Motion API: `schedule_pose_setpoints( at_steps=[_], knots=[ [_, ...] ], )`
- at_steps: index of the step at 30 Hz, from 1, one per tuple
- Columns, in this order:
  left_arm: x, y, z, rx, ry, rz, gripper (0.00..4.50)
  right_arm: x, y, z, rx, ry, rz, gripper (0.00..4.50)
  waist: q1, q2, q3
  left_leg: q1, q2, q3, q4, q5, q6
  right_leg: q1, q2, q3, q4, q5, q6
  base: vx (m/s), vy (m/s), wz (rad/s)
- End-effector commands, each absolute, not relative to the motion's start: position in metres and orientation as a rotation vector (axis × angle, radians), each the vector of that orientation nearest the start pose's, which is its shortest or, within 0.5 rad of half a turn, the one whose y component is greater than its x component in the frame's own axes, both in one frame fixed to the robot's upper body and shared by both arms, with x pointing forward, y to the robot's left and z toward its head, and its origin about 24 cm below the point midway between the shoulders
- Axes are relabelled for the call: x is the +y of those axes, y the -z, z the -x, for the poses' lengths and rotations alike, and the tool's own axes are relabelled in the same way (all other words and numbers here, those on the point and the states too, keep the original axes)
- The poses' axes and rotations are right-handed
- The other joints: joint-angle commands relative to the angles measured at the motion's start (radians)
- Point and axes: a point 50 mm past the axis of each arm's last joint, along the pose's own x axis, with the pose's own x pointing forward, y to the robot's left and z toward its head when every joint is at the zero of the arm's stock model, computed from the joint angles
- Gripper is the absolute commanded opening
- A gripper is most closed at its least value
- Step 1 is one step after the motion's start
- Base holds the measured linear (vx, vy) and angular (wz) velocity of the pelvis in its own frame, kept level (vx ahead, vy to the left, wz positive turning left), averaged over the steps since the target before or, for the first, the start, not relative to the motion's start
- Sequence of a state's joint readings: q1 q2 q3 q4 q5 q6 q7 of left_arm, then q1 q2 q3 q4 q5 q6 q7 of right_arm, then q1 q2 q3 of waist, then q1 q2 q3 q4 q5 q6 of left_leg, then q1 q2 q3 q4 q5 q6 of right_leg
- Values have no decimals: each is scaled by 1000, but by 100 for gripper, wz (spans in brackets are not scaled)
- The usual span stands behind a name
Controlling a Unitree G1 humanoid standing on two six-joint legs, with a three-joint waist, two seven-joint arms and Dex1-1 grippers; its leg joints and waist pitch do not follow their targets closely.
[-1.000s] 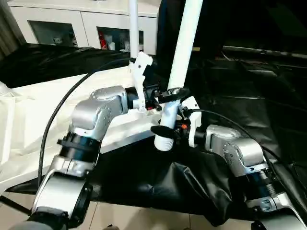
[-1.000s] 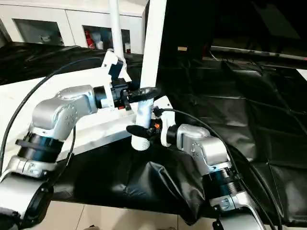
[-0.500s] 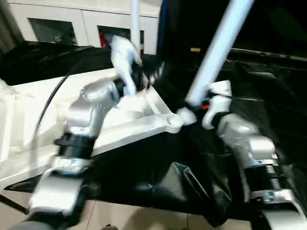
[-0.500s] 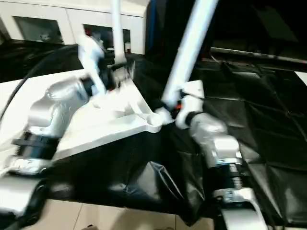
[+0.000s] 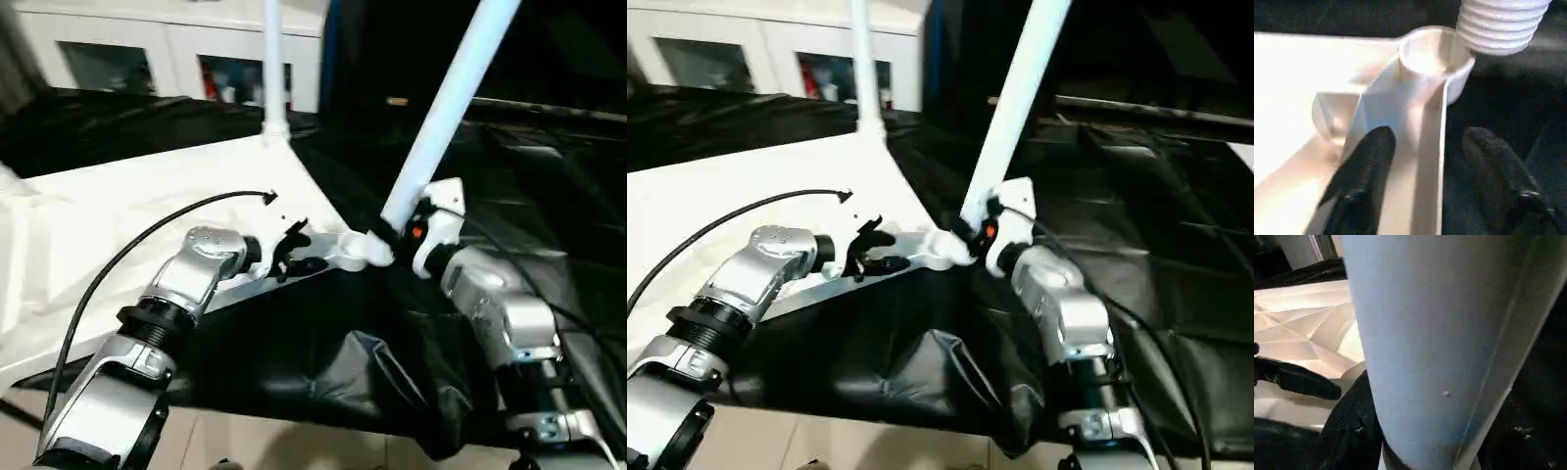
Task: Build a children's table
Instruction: Insert table leg to table base
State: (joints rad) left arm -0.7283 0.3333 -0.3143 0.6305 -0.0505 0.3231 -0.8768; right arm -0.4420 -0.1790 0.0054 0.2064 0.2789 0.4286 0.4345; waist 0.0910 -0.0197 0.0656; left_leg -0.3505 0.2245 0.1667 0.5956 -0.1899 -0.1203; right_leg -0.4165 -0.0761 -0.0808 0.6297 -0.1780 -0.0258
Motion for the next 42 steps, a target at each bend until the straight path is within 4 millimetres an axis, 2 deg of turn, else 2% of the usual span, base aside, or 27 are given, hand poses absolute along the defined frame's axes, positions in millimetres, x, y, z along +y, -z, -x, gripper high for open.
schedule_pose_setpoints(
  at_steps=[1, 3, 8, 9, 11, 12, 14, 15, 17, 18, 21, 23, 26, 29, 32, 34, 38, 39, 40, 41, 42],
  knots=[
    [123, -74, -351, 476, 1007, -376, 223, -137, -92, -323, 163, -537, -101, 193, 0, 15, -82, -3, -9, 8, -62, -117, -1, 75, -45, 49, -72, -115, -166, 0, 0, 0],
    [123, -74, -351, 475, 1014, -374, 217, -137, -92, -323, 163, -536, -102, 193, -2, 17, -83, -4, -10, 7, -62, -116, -3, 77, -46, 49, -70, -102, -175, 0, 0, 0],
    [122, -72, -350, 489, 1040, -372, 177, -139, -93, -323, 164, -536, -94, 193, -4, 15, -83, -3, -10, 9, -61, -124, 0, 77, -46, 51, -72, -111, -181, 0, 0, 0],
    [122, -72, -350, 488, 1040, -375, 168, -140, -94, -323, 163, -536, -93, 193, -3, 20, -83, -3, -11, 9, -61, -127, 1, 77, -46, 51, -73, -117, -181, 0, 0, 0],
    [121, -72, -350, 486, 1045, -370, 157, -141, -94, -323, 161, -534, -92, 193, -4, 18, -82, -3, -11, 9, -61, -132, 1, 77, -46, 50, -75, -126, -178, 0, 0, 0],
    [120, -72, -350, 487, 1051, -369, 146, -141, -95, -323, 161, -534, -91, 193, -4, 24, -83, -3, -11, 8, -61, -129, 0, 77, -46, 51, -73, -118, -180, 0, 0, 0],
    [117, -70, -350, 491, 1064, -368, 133, -141, -95, -322, 160, -534, -87, 193, -4, 19, -83, -4, -11, 8, -61, -129, 2, 78, -45, 51, -74, -113, -182, 0, 0, 0],
    [117, -70, -350, 491, 1064, -368, 133, -141, -95, -322, 160, -534, -87, 193, -4, 21, -83, -4, -11, 9, -61, -129, 2, 77, -45, 51, -74, -111, -183, 0, 0, 0],
    [117, -70, -351, 492, 1062, -370, 101, -141, -95, -322, 160, -535, -85, 193, -4, 21, -83, -4, -11, 8, -61, -129, 3, 78, -46, 51, -74, -108, -187, 0, 0, 0],
    [116, -69, -351, 494, 1062, -369, 94, -140, -95, -322, 159, -535, -84, 193, -5, 27, -83, -2, -10, 8, -61, -138, 3, 75, -45, 50, -77, -112, -188, 0, 0, 0],
    [116, -66, -351, 513, 1070, -372, 81, -140, -95, -322, 157, -537, -83, 193, -5, 24, -84, -5, -13, 8, -60, -132, 7, 81, -45, 51, -76, -113, -184, 0, 0, 0],
    [117, -65, -352, 515, 1062, -373, 57, -140, -96, -322, 155, -537, -83, 193, -5, 27, -84, -6, -15, 9, -59, -123, 11, 80, -44, 51, -76, -111, -182, 0, 0, 0],
    [118, -63, -354, 517, 1046, -378, 45, -140, -98, -322, 151, -545, -86, 193, -4, 28, -84, -5, -14, 8, -59, -127, 12, 79, -45, 50, -78, -133, -177, 0, 0, 0],
    [120, -62, -353, 528, 1052, -379, 9, -139, -99, -323, 151, -559, -83, 193, -4, 28, -83, -4, -13, 9, -60, -135, 11, 77, -45, 50, -80, -149, -173, 0, 0, 0],
    [121, -61, -353, 536, 1057, -378, 3, -138, -101, -324, 149, -570, -81, 193, -5, 27, -84, -5, -12, 8, -60, -130, 13, 78, -45, 50, -79, -138, -176, 0, 0, 0],
    [121, -62, -353, 529, 1061, -368, 0, -137, -103, -325, 146, -588, -78, 193, -5, 20, -84, -6, -12, 9, -60, -125, 16, 79, -45, 51, -77, -131, -179, 0, 0, 0],
    [119, -68, -353, 494, 1097, -359, 0, -134, -105, -324, 156, -643, -77, 193, -4, 22, -83, -7, -12, 9, -59, -113, 26, 79, -46, 51, -75, -116, -188, 0, 0, 0],
    [117, -72, -348, 464, 1168, -353, 0, -132, -106, -323, 161, -679, -73, 193, -4, 12, -84, -7, -11, 10, -59, -110, 29, 81, -47, 52, -76, -116, -187, 0, 0, 0],
    [114, -77, -339, 416, 1281, -352, 0, -130, -107, -323, 165, -715, -66, 193, -3, 10, -85, -9, -10, 9, -61, -102, 32, 83, -50, 52, -73, -115, -188, 0, 0, 0],
    [112, -80, -332, 384, 1361, -354, 0, -129, -108, -323, 166, -737, -60, 193, -4, 16, -87, -11, -4, 7, -61, -84, 34, 81, -53, 54, -66, -88, -197, 0, 0, 0],
    [112, -80, -332, 384, 1361, -354, 0, -129, -108, -323, 166, -737, -60, 193, -6, 17, -85, -9, -4, 9, -60, -82, 36, 78, -52, 55, -66, -79, -202, 0, 0, 0]
  ],
)
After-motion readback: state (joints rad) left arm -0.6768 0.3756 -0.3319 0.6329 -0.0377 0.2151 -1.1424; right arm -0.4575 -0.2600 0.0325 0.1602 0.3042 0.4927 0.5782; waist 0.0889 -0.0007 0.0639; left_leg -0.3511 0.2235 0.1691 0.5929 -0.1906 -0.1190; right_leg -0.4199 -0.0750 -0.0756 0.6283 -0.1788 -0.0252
